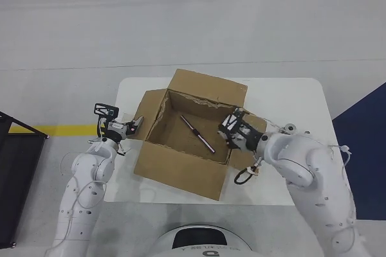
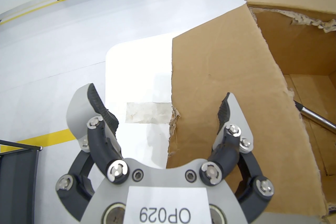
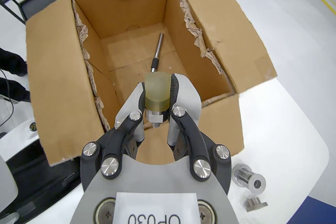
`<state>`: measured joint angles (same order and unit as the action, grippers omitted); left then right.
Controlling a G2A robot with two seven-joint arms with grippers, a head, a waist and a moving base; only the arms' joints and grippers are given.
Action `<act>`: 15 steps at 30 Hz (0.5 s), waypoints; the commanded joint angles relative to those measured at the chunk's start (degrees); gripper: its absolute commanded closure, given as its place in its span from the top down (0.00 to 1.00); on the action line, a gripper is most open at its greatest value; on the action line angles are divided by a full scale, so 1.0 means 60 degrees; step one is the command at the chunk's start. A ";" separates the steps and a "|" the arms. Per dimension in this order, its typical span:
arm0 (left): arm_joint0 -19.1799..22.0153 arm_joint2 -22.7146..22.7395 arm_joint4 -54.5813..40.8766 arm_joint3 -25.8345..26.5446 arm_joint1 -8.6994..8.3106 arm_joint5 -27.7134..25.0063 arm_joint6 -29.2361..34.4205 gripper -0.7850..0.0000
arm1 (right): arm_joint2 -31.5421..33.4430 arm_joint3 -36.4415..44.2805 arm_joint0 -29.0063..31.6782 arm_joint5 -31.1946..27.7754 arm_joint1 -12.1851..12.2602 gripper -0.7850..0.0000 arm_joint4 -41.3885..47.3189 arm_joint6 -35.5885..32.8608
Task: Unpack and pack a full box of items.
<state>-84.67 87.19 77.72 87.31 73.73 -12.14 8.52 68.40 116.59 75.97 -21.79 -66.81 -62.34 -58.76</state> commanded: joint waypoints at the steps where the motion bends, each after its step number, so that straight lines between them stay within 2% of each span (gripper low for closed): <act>1: 0.0000 0.0000 0.0000 0.0000 0.0000 0.0000 0.0000 1.00 | -0.1268 -0.1157 -0.1145 0.0825 -0.0202 0.00 -0.0297 -0.0155; 4: 0.0000 0.0000 0.0000 0.0000 0.0000 0.0000 0.0000 1.00 | -0.2701 -0.2707 -0.2275 0.1746 -0.0578 0.00 -0.0451 -0.0155; 8: 0.0000 0.0000 0.0000 0.0000 0.0000 0.0000 0.0000 1.00 | -0.4134 -0.4230 -0.3231 0.2812 -0.1067 0.00 -0.0769 -0.0167; 11: 0.0000 0.0000 0.0000 0.0000 0.0000 0.0000 0.0000 1.00 | -0.4678 -0.5265 -0.3699 0.3269 -0.1361 0.00 -0.0673 -0.0054; 15: 0.0000 0.0000 0.0000 0.0000 0.0000 0.0000 0.0000 1.00 | -0.5016 -0.6459 -0.4228 0.3370 -0.1681 0.00 -0.0160 0.0148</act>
<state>-84.67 87.19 77.72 87.31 73.73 -12.14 8.52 38.60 79.46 51.23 -1.56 -76.54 -64.10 -58.28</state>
